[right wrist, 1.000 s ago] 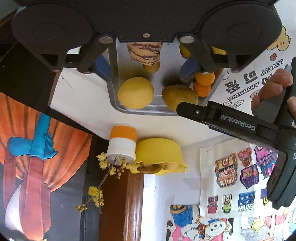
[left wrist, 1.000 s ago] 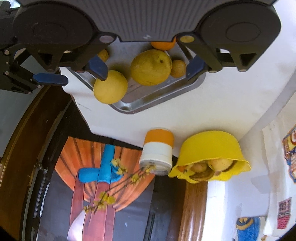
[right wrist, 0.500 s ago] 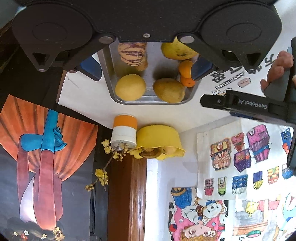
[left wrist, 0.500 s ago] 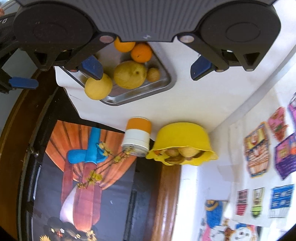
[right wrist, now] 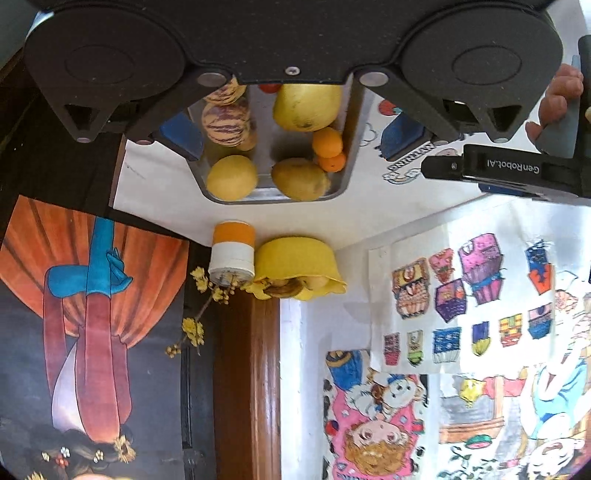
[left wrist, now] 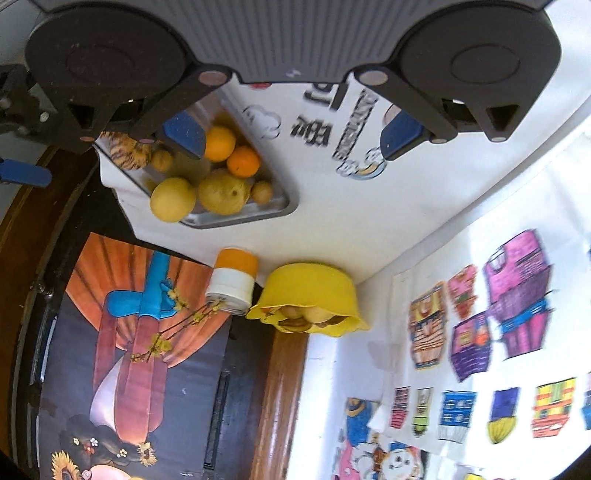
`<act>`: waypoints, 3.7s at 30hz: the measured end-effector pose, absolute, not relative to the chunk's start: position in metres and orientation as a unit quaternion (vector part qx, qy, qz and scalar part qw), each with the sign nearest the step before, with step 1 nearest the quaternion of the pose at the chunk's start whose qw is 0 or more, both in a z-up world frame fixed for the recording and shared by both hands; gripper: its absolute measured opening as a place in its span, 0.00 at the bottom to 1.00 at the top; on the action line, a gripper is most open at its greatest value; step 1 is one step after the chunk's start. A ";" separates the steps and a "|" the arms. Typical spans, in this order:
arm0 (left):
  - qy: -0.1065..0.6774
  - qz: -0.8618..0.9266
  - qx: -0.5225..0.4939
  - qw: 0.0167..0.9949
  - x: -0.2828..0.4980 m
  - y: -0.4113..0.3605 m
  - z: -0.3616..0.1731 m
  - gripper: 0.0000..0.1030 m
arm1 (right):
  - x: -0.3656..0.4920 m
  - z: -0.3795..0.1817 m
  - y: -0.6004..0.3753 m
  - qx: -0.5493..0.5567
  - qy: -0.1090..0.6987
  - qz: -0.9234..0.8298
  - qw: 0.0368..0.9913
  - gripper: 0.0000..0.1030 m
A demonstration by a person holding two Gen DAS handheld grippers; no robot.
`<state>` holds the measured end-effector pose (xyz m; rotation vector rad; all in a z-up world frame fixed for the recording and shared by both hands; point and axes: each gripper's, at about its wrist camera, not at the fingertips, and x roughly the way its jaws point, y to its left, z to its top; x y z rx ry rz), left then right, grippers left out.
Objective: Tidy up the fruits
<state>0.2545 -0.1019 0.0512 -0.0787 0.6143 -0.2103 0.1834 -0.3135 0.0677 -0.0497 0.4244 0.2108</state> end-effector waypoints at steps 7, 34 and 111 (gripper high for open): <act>0.307 -0.079 -0.074 0.946 0.222 -0.080 0.048 0.99 | 0.149 0.065 -0.297 -0.027 0.191 0.101 0.976 0.99; 0.263 -0.010 -0.058 0.963 0.130 -0.048 0.035 1.00 | 0.078 0.030 -0.272 0.019 0.165 0.019 0.986 0.99; 0.201 -0.002 -0.063 0.977 0.063 -0.010 -0.010 1.00 | 0.024 -0.027 -0.230 0.030 0.092 -0.003 0.995 0.99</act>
